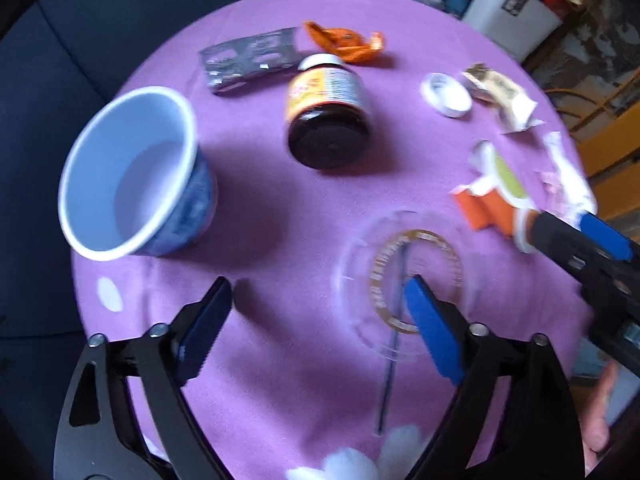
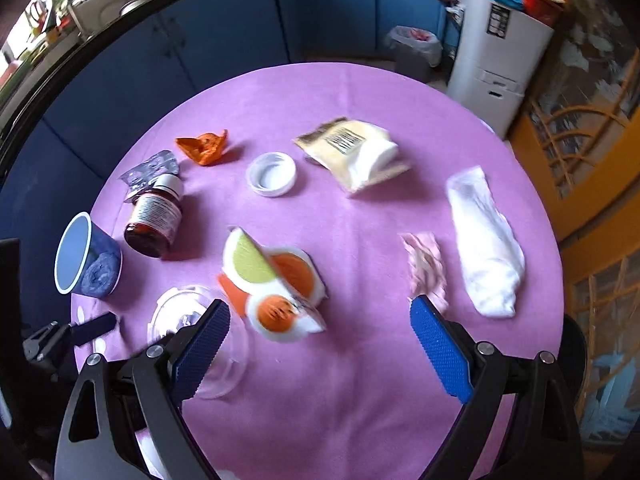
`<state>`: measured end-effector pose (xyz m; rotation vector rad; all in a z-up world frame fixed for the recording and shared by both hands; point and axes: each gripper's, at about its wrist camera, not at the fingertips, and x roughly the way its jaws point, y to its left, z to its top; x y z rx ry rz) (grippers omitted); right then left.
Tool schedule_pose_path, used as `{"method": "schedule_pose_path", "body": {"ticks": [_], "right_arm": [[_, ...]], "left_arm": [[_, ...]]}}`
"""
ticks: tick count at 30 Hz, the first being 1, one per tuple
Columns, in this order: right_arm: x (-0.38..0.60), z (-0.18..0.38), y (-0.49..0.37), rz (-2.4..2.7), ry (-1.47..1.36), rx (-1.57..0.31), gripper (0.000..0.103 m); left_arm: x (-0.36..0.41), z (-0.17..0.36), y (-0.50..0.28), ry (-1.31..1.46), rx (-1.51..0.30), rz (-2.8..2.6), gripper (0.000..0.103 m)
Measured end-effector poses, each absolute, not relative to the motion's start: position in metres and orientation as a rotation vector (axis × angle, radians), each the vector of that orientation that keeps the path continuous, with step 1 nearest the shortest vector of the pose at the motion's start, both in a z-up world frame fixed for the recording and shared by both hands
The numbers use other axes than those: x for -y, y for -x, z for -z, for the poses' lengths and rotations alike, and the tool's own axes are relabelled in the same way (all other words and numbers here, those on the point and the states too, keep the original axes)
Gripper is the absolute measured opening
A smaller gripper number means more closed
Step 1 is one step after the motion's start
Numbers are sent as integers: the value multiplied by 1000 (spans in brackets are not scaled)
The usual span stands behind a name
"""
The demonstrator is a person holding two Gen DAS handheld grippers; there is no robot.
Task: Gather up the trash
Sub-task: 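Grasp the orange-green packet with the right gripper while the left gripper grasps the clear lid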
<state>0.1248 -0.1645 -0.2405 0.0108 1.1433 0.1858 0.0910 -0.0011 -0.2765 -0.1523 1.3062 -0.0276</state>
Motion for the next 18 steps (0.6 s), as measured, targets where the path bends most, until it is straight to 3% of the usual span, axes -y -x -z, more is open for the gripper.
{"method": "schedule_pose_path", "body": {"ticks": [5, 12, 18], "right_arm": [[164, 225, -127, -158, 24, -1094, 89], [168, 231, -129, -148, 33, -1123, 89], [151, 242, -132, -195, 60, -1151, 88]], "left_arm": [[36, 267, -93, 67, -1271, 166, 94], [37, 285, -107, 21, -1308, 80, 98], [10, 276, -108, 72, -1287, -19, 83]]}}
